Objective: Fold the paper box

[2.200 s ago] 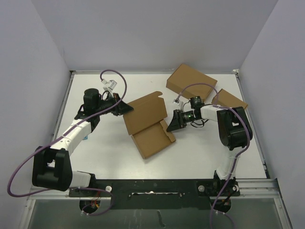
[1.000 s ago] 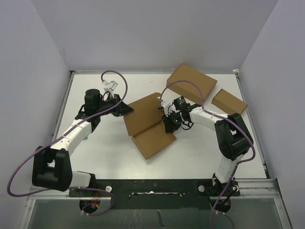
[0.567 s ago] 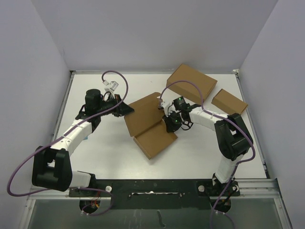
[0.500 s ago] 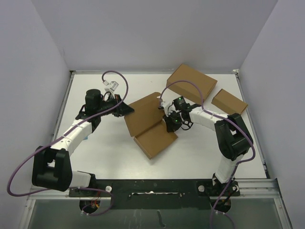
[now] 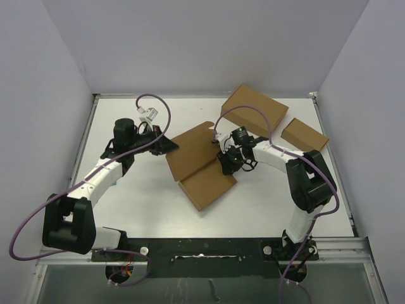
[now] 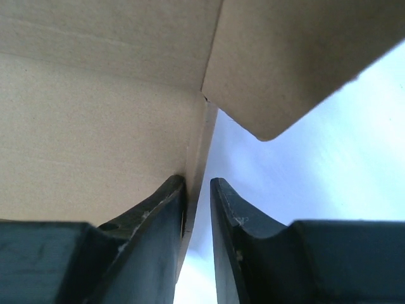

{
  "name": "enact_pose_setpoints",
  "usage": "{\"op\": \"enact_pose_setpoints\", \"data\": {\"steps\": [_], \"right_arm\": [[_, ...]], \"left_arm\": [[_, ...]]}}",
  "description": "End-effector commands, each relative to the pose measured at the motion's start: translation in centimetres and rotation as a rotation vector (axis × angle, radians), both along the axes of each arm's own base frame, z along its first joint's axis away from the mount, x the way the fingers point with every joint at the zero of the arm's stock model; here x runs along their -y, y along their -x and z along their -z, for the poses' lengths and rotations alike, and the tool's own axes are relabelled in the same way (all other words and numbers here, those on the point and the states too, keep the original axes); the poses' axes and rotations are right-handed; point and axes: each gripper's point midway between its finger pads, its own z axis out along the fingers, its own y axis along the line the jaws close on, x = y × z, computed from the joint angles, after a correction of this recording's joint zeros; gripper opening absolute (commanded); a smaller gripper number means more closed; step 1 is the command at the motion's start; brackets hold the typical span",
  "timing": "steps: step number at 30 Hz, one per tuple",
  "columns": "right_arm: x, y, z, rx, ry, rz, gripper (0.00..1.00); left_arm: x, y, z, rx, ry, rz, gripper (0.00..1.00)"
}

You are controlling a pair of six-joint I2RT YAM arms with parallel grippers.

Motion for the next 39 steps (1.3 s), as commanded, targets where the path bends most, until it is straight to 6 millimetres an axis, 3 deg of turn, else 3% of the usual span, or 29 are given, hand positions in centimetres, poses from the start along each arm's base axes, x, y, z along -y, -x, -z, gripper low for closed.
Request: {"op": "enact_pose_setpoints", "data": {"steps": [1,6,16,25,32,36,39], "right_arm": [[0.1,-1.5,-2.1,0.056,-0.035,0.019,0.25],[-0.3,-1.6,-2.8,0.058,-0.086,0.020,0.33],[-1.1,-1.5,-3.9,0.062,-0.153,0.009,0.33],[-0.4,-2.1,-2.7,0.073,-0.084,0.035,0.22],[0.3,-2.3,-1.6,0.109,0.030,0.032,0.02],[1.1,-2.7,-1.3,0.144,0.104,0.039,0.00],[0.5,-2.2,-1.4,0.123,0.073,0.015,0.00]], "left_arm": [[0.6,-0.4,-1.4,0.070,0.015,0.031,0.00],[0.8,-0.4,-1.3,0.064,0.019,0.042,0.00],[1.3,-0.2,-1.2,0.060,0.022,0.058,0.00],[1.4,-0.2,-1.1,0.056,0.025,0.063,0.00],[1.4,-0.2,-1.2,0.060,0.021,0.060,0.00],[1.3,-0.2,-1.2,0.061,0.021,0.059,0.00],[1.3,-0.2,-1.2,0.059,0.021,0.060,0.00]]}}
